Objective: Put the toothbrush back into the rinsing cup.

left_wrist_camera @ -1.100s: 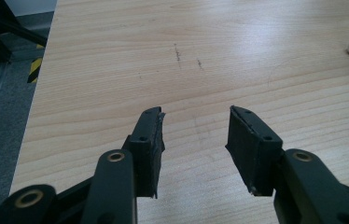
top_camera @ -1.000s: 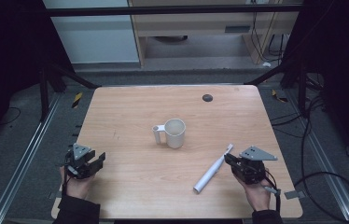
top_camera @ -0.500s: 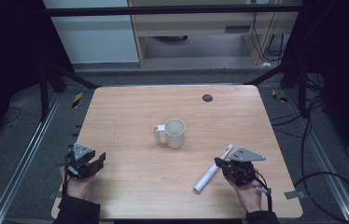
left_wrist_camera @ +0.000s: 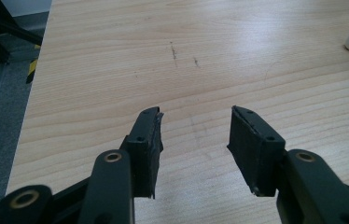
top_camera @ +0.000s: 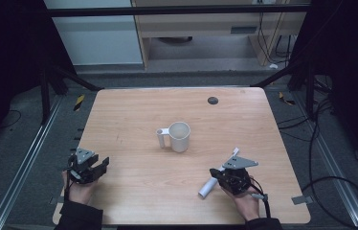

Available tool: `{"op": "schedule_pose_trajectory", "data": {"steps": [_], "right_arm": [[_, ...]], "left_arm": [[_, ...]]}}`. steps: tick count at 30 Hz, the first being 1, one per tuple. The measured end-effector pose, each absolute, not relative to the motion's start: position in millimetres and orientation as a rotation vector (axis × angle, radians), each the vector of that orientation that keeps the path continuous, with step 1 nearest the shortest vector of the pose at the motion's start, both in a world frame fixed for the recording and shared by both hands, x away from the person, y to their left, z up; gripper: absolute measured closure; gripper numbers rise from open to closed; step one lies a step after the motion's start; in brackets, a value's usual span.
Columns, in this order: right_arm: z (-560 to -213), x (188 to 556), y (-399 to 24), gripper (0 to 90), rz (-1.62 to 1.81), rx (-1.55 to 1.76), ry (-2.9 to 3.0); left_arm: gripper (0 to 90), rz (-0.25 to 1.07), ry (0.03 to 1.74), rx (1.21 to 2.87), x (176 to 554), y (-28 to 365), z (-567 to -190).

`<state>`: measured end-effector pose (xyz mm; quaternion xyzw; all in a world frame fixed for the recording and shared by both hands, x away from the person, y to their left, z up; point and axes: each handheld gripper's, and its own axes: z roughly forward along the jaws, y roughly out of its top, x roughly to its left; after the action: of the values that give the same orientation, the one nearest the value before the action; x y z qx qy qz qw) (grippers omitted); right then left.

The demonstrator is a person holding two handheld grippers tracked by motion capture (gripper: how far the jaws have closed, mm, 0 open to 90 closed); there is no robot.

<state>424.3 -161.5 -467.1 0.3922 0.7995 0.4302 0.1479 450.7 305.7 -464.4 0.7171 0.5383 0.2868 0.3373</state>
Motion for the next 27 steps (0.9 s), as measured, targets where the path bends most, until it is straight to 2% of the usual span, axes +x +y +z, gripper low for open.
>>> {"op": "schedule_pose_trajectory", "data": {"steps": [27], "right_arm": [[-481,426,-147,90.0,1.141,1.107,2.438]], "left_arm": [[51.1,0.734,1.405,1.884,452,305,-466]]}}
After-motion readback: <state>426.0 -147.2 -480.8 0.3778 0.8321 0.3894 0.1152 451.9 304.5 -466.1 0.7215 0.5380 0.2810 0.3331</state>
